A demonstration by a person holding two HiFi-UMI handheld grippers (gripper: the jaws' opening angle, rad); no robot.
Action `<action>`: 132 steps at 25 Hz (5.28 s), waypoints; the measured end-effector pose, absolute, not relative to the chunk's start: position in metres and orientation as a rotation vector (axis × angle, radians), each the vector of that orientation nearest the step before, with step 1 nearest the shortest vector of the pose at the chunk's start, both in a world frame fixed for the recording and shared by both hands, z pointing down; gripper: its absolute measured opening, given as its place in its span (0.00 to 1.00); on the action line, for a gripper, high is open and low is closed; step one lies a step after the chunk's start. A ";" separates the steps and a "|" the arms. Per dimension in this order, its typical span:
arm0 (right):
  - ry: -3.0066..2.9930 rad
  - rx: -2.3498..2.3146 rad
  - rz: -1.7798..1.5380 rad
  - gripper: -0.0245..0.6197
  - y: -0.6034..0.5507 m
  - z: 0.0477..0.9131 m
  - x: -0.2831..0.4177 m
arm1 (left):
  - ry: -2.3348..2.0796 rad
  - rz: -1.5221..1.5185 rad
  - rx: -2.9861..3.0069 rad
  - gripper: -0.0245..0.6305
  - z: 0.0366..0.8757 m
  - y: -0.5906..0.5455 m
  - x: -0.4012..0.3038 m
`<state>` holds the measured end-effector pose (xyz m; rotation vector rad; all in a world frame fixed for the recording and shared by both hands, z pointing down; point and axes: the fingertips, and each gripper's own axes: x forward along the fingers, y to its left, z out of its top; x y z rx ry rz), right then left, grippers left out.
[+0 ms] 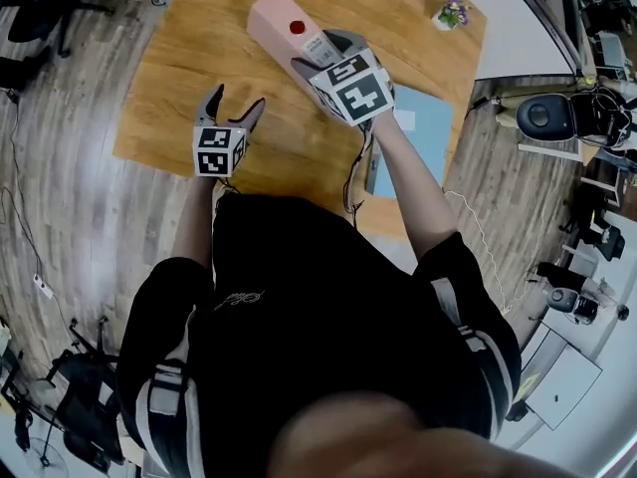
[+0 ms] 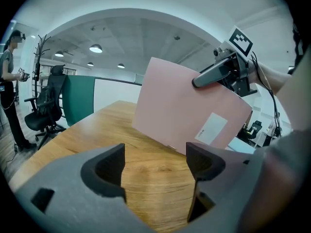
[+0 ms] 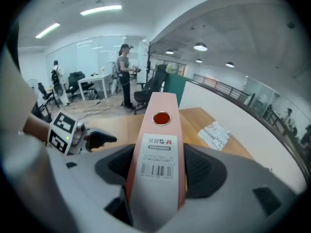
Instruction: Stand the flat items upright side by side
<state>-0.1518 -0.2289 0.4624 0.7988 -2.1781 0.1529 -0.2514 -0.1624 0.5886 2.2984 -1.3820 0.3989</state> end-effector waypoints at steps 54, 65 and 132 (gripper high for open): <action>-2.220 1.604 0.443 0.52 -0.188 0.518 -0.173 | -1.379 0.568 2.269 0.63 0.612 -0.154 -0.268; -2.198 1.618 0.497 0.53 -0.229 0.515 -0.204 | -1.308 0.586 2.253 0.63 0.623 -0.175 -0.292; -2.104 1.322 1.243 0.69 -0.100 0.661 0.335 | -0.694 0.617 2.032 0.72 0.658 -0.118 0.165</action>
